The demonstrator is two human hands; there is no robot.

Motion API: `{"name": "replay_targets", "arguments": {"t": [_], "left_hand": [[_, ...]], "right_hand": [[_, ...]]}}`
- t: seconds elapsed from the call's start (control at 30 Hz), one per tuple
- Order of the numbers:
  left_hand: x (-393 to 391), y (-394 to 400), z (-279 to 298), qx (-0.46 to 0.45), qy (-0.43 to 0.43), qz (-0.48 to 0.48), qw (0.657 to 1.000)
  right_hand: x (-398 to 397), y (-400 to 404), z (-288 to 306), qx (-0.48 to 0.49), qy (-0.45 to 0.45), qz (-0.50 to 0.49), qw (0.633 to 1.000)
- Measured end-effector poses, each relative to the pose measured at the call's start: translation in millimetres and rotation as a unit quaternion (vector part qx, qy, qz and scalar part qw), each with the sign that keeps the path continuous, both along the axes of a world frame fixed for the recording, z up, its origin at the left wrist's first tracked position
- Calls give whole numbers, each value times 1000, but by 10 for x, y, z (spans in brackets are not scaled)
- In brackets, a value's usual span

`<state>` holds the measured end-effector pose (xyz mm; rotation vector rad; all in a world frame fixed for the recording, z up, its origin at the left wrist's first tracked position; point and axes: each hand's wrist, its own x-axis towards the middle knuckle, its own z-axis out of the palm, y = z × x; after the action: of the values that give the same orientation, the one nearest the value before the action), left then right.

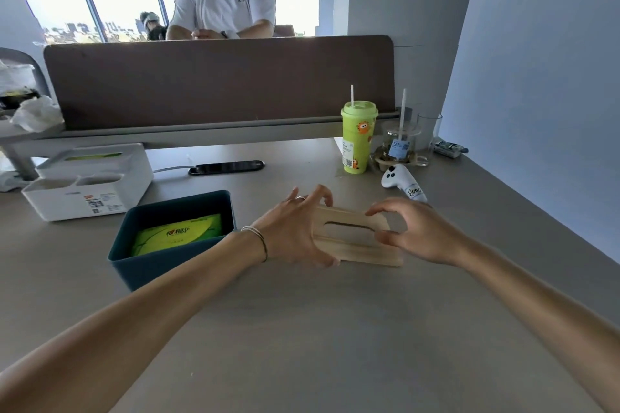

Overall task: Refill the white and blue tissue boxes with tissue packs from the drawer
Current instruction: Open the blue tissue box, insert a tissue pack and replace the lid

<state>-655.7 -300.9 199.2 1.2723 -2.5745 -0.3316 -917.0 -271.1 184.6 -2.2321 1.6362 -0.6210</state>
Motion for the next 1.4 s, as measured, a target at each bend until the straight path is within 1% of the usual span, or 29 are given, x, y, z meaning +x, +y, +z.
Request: {"name": "replay_targets", "arguments": {"t": [0.17,0.37,0.5,0.6,0.7,0.9,1.1,1.4], "left_hand": [[376,34,219,-48,14,22,998],[937,96,487,-73,64,64,993],[1348,124,558,-84,74,98,989],[1657,196,580,-76,77,111,988],[1956,249,570,-46,75,115,990],[2379,273,445,-1,14,150,989],[2539,298,379,9,11,160,987],[2574,256,336,24,13,164,986]], "right_hand": [[274,-55,225,4,4,62,998],[795,-202,549,-6,45,147,988],[1178,-369,736,-4,69,187,980],[1490,-453,807,-10,78,199,977],[1804,-492,799,-6,91,211,973],[2217,-572,672,16,126,227,965],[2370,-616,614,26,134,242,960],[2388,-642,650,36,144,244,959]]}}
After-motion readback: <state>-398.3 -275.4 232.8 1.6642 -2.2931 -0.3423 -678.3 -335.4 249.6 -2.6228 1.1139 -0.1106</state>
